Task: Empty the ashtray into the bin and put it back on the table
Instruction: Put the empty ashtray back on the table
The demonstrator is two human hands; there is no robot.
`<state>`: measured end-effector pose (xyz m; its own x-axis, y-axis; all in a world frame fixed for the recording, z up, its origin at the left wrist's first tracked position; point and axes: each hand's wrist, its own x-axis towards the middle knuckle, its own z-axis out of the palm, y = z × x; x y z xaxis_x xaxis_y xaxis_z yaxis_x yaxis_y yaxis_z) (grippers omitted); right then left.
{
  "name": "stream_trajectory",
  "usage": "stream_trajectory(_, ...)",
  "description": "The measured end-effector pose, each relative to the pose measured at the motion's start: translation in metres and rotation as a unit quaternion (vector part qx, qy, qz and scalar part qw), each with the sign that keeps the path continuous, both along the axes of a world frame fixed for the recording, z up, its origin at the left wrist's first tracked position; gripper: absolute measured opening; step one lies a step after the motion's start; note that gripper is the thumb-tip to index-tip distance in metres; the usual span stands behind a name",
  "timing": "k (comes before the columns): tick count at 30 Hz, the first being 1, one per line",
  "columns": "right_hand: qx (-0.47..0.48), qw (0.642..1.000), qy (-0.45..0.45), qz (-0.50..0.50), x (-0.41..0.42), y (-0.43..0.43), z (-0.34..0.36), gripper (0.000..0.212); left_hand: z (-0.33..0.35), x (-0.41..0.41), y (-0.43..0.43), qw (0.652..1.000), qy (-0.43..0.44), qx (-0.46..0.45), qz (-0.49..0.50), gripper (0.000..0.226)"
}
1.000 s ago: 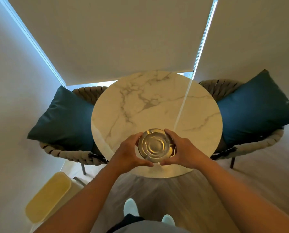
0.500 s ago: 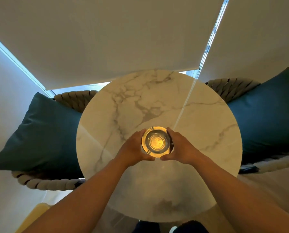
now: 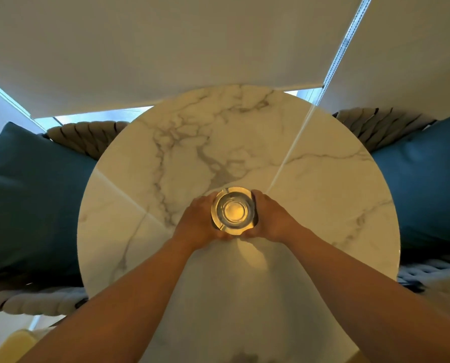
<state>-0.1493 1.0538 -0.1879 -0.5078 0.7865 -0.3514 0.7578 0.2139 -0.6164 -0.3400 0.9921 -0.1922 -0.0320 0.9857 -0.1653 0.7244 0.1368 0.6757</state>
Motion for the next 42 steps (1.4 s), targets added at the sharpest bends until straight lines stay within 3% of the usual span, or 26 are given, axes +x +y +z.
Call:
stream_trajectory(4,0.018,0.999,-0.042,0.019,-0.006,0.010,-0.004,0.108,-0.012,-0.005,0.006,0.996,0.082,-0.018,0.010,0.115)
stream_trajectory(11,0.023,0.998,-0.060,0.003,-0.004,0.015,-0.008,0.129,-0.021,-0.007,0.002,0.995,0.083,-0.012,0.050,0.115)
stream_trajectory(22,0.027,0.999,-0.038,-0.002,-0.003,0.020,-0.011,0.115,-0.021,-0.003,-0.007,0.990,0.116,0.006,0.085,0.114)
stream_trajectory(31,0.022,0.999,-0.037,-0.010,-0.002,0.018,-0.015,0.121,-0.022,-0.005,-0.001,0.991,0.105,0.009,0.078,0.105)
stream_trajectory(42,0.008,0.998,-0.005,-0.064,-0.005,0.004,-0.020,0.125,-0.013,-0.019,0.007,0.995,0.094,-0.002,0.025,0.109)
